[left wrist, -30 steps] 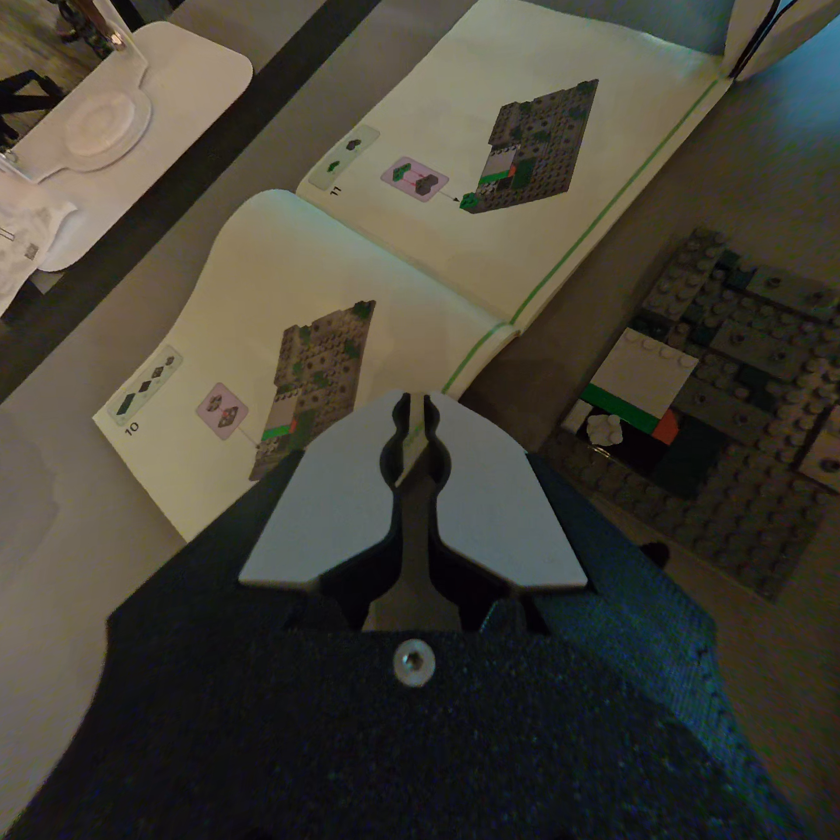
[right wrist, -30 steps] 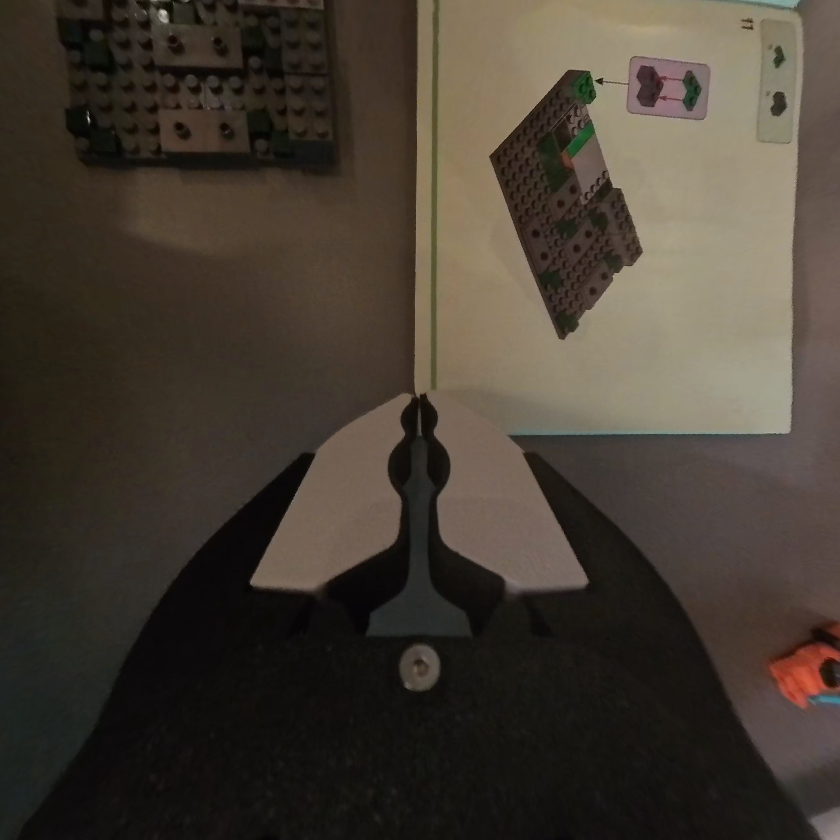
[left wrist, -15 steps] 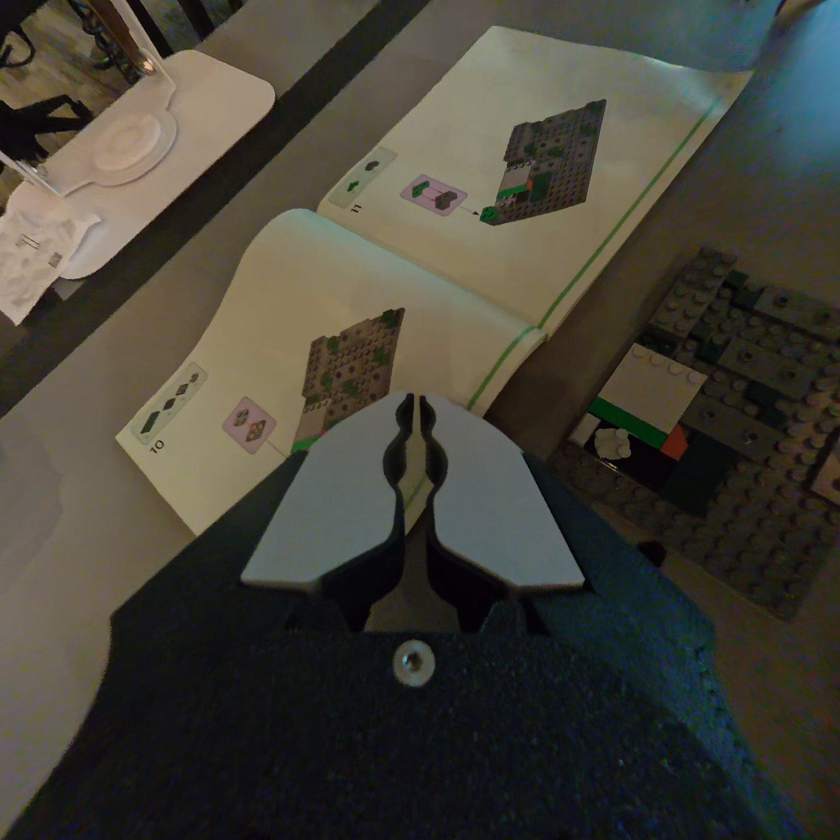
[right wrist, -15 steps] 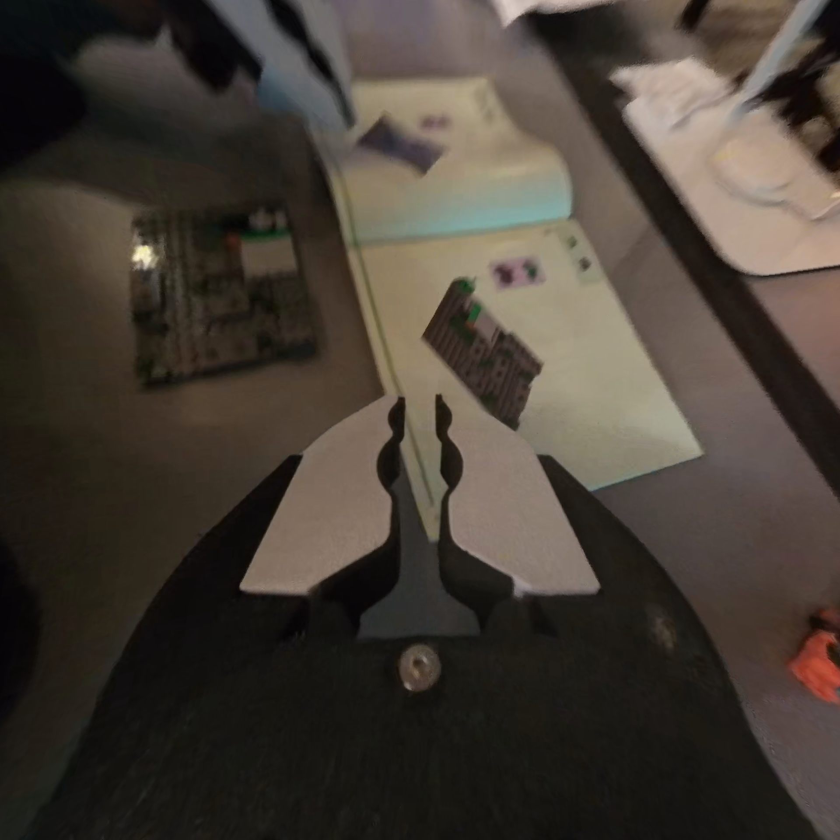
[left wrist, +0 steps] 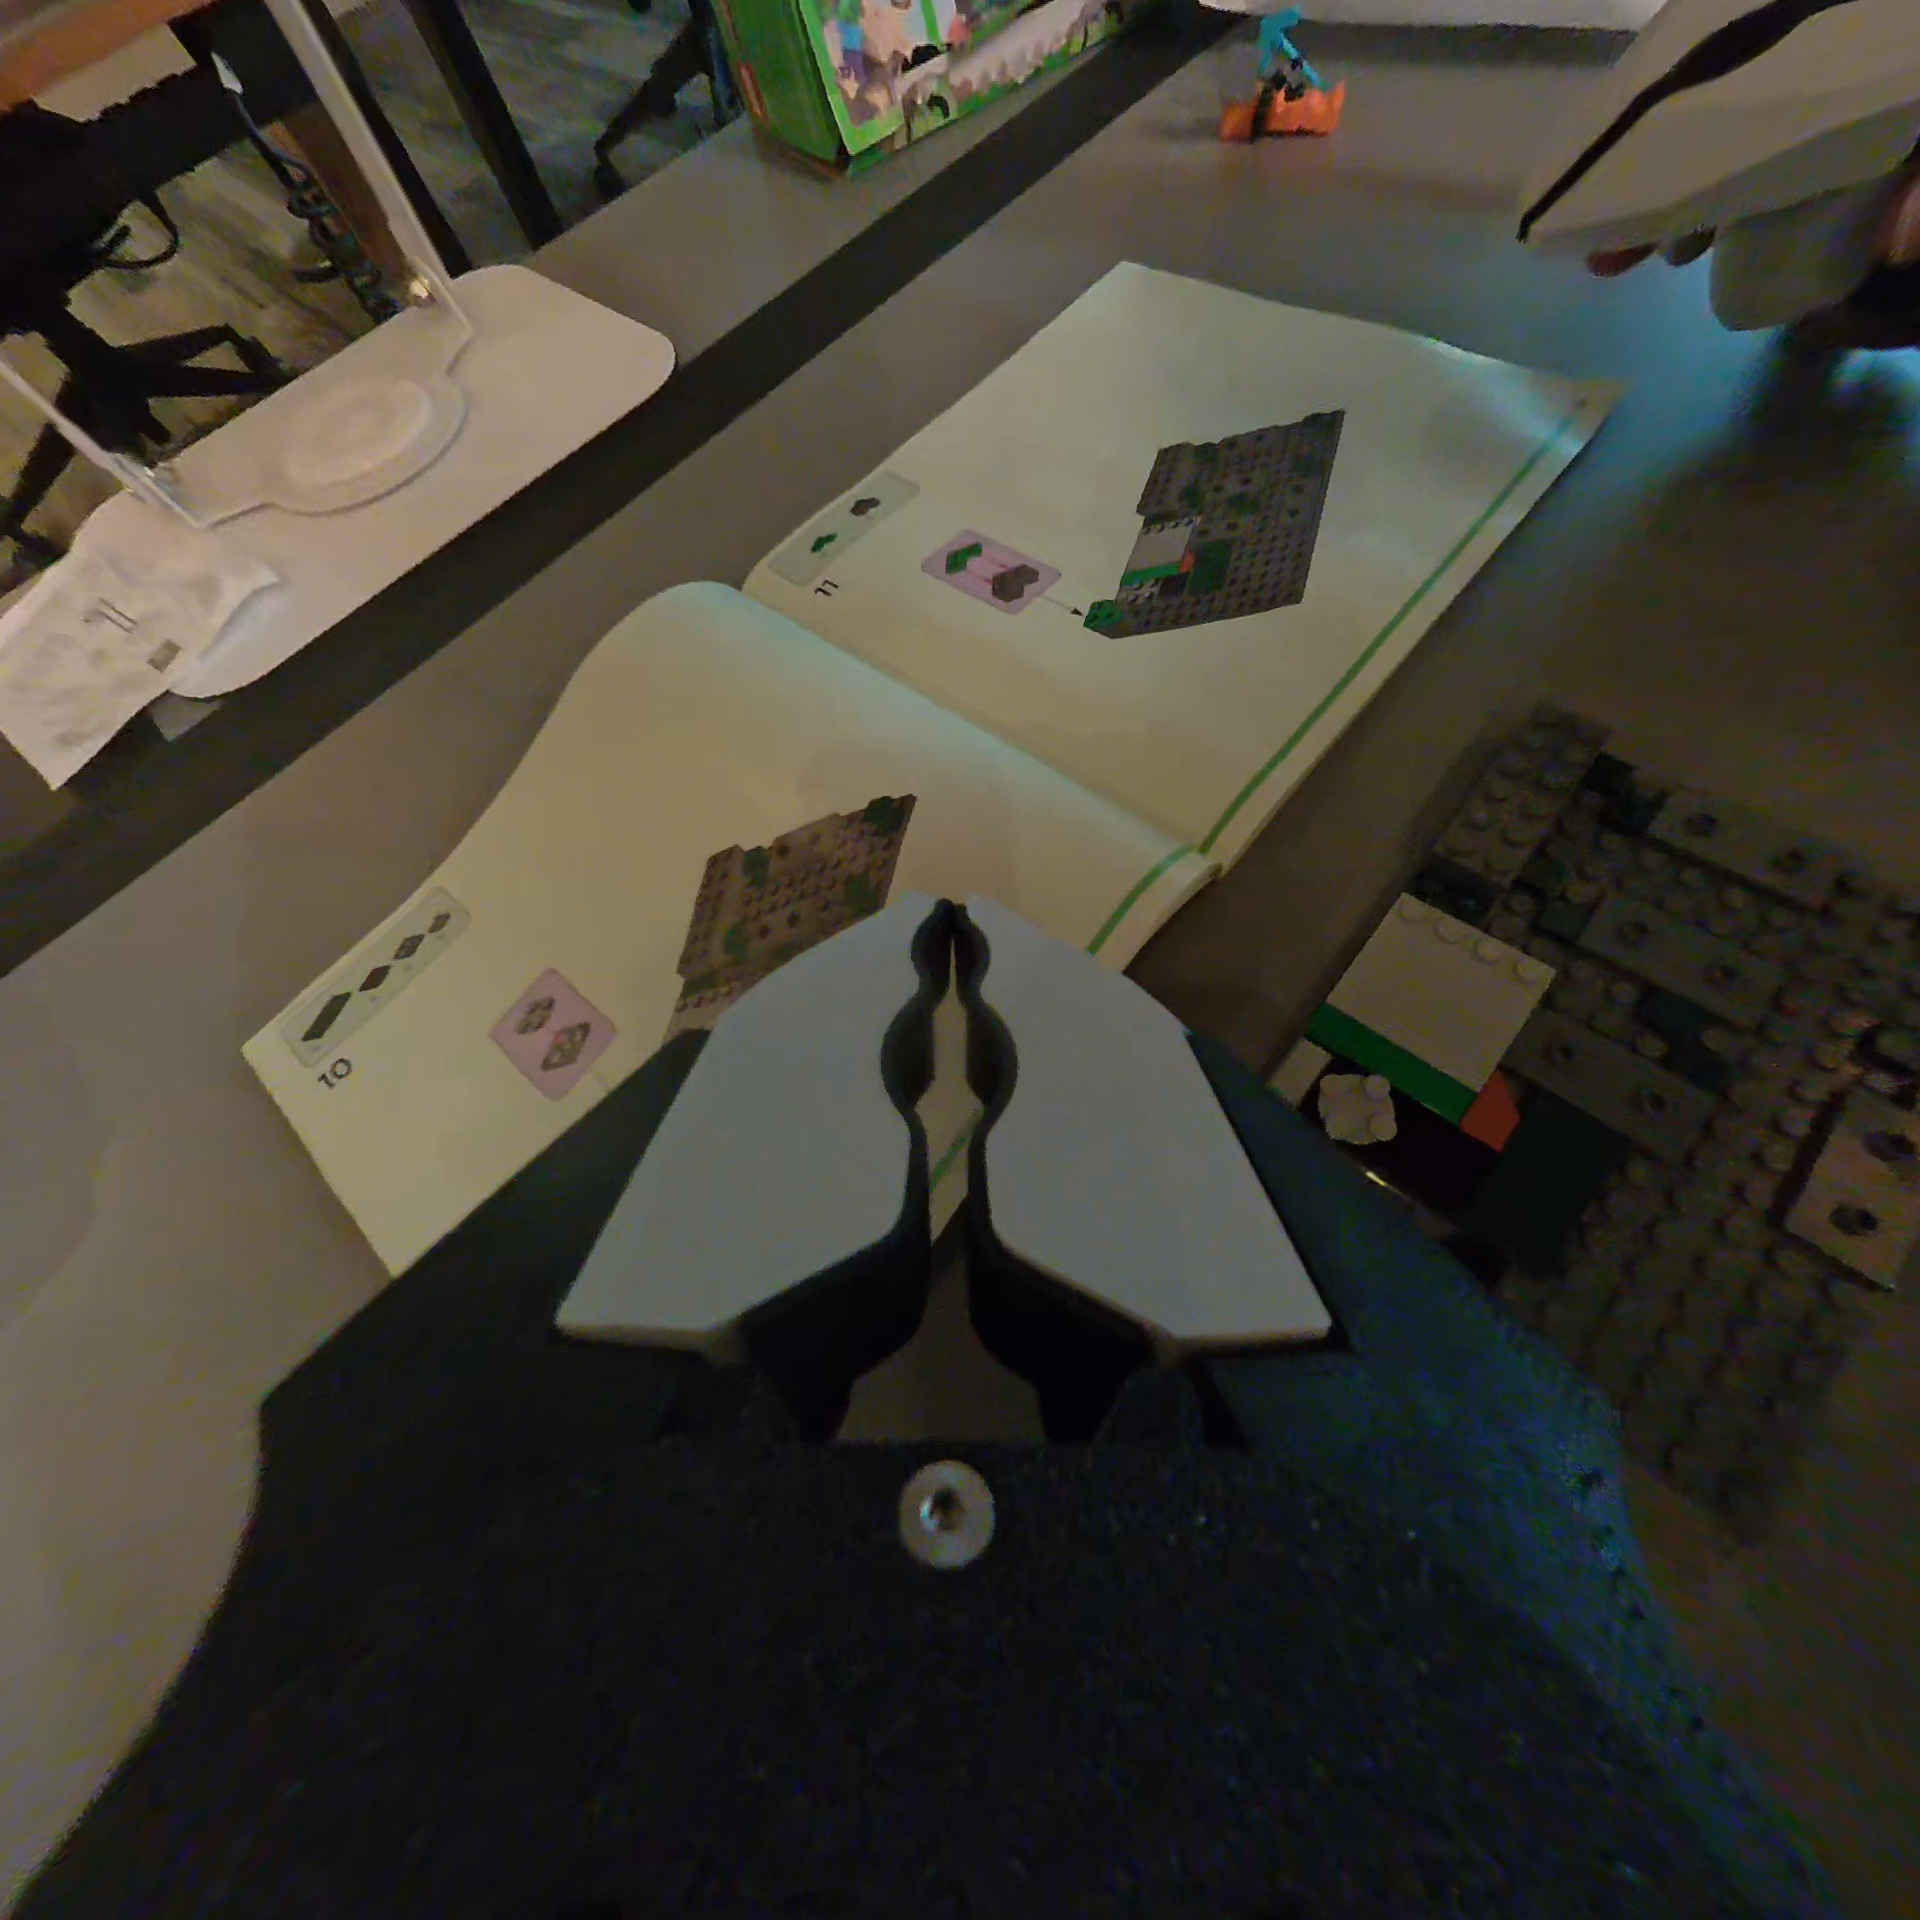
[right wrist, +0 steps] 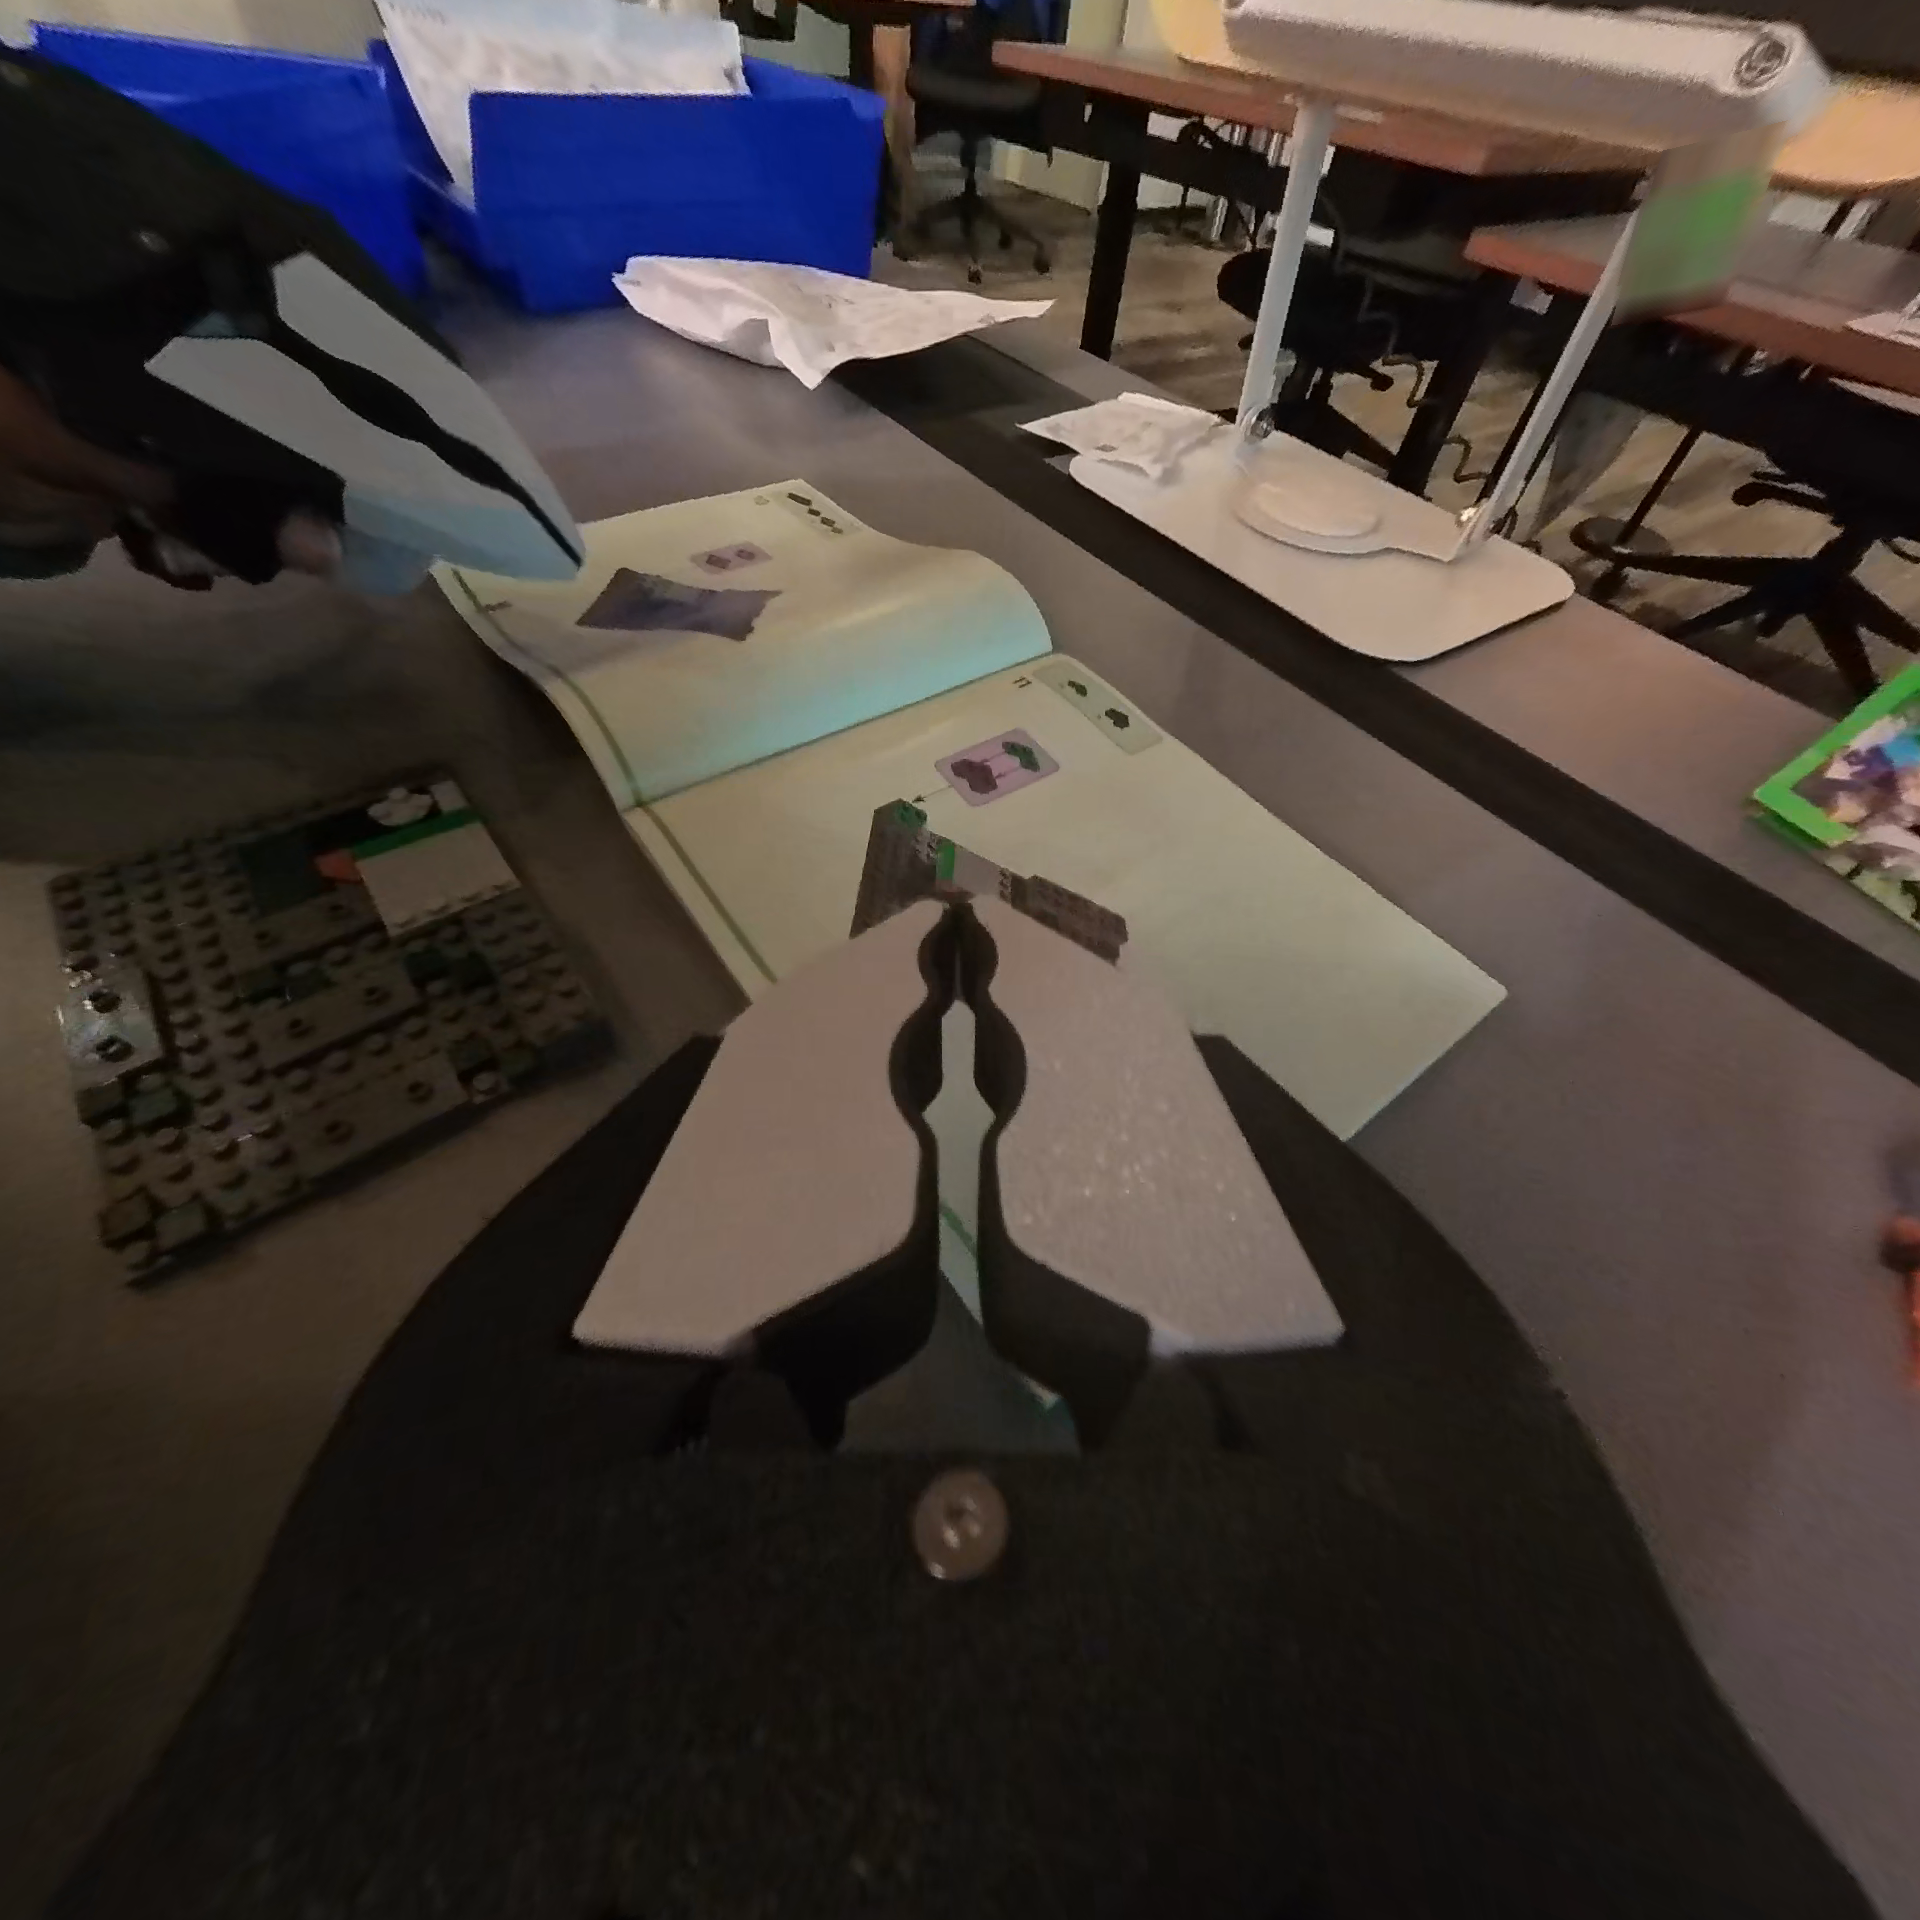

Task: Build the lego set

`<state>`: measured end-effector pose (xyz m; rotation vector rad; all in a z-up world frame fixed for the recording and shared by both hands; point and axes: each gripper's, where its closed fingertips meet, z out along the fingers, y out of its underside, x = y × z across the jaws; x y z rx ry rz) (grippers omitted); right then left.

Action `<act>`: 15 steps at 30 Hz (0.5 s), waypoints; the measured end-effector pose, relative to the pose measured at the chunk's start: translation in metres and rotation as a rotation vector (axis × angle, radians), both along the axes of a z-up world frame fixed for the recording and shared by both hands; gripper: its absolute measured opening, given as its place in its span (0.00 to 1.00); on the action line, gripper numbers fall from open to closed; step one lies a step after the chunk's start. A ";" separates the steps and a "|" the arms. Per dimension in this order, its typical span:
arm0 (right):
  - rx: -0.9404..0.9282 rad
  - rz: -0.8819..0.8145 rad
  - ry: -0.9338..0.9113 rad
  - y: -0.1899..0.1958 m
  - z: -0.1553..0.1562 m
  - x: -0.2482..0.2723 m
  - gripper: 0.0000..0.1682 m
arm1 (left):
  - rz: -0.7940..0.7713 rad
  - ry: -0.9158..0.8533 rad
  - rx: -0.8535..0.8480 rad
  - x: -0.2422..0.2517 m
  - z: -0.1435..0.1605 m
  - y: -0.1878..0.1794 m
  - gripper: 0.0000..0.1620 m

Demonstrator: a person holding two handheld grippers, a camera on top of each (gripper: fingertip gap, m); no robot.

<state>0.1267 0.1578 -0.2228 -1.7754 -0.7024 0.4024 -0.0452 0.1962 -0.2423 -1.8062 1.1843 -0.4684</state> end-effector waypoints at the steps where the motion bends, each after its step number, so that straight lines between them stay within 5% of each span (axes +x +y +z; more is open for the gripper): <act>1: -0.002 0.002 -0.007 0.000 -0.001 0.000 0.00 | -0.004 0.003 -0.004 0.001 -0.002 -0.001 0.00; 15: 0.010 0.043 -0.083 -0.006 -0.013 -0.004 0.00 | -0.048 0.031 -0.005 0.016 -0.002 -0.005 0.00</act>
